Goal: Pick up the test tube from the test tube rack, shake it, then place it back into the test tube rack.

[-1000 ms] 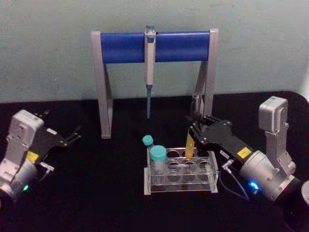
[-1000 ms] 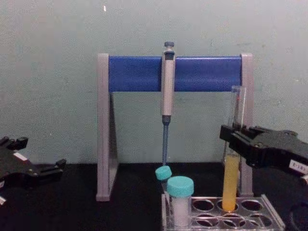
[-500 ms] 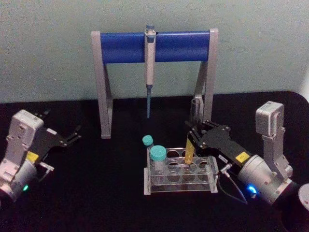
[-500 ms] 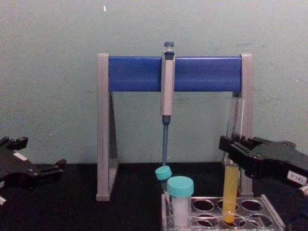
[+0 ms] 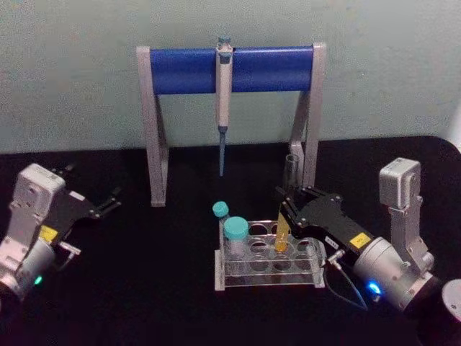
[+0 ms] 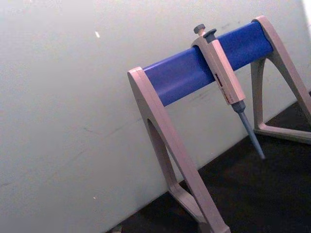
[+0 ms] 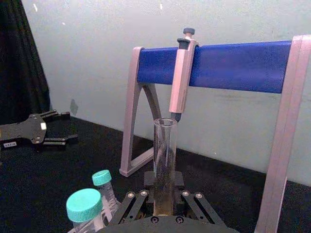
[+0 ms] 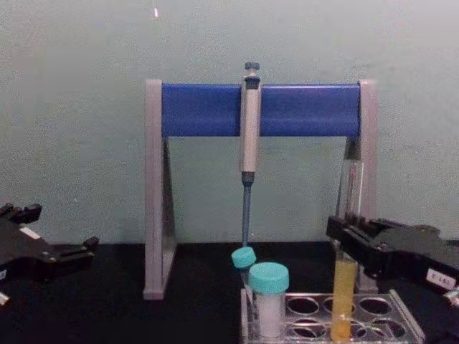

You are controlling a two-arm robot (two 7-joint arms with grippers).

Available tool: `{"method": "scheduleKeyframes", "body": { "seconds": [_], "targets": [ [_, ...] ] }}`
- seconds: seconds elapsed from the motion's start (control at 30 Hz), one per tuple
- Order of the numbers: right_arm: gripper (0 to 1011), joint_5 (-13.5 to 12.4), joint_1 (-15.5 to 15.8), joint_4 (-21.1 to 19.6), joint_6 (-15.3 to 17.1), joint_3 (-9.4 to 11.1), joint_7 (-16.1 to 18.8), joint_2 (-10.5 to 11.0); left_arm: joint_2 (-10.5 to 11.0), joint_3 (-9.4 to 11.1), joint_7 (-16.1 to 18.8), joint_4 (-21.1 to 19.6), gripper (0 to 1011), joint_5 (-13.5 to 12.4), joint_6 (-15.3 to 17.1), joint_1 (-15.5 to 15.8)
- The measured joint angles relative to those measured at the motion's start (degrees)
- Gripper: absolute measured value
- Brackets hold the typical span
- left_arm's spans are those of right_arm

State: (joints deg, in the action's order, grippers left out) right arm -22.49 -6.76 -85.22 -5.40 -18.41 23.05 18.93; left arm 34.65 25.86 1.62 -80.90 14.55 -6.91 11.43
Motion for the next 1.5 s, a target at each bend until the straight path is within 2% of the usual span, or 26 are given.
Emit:
{"method": "scheduleKeyframes", "body": {
  "seconds": [0.63,1.5],
  "targets": [
    [220,0.05,-0.01,1.43,0.0,-0.31,-0.04,-0.55,0.0,0.0,0.0,0.0,1010,0.0,0.0,0.0],
    [220,1.78,-0.19,2.32,0.14,-0.67,-0.31,-0.61,0.0,0.0,0.0,0.0,1010,0.0,0.0,0.0]
  ]
}}
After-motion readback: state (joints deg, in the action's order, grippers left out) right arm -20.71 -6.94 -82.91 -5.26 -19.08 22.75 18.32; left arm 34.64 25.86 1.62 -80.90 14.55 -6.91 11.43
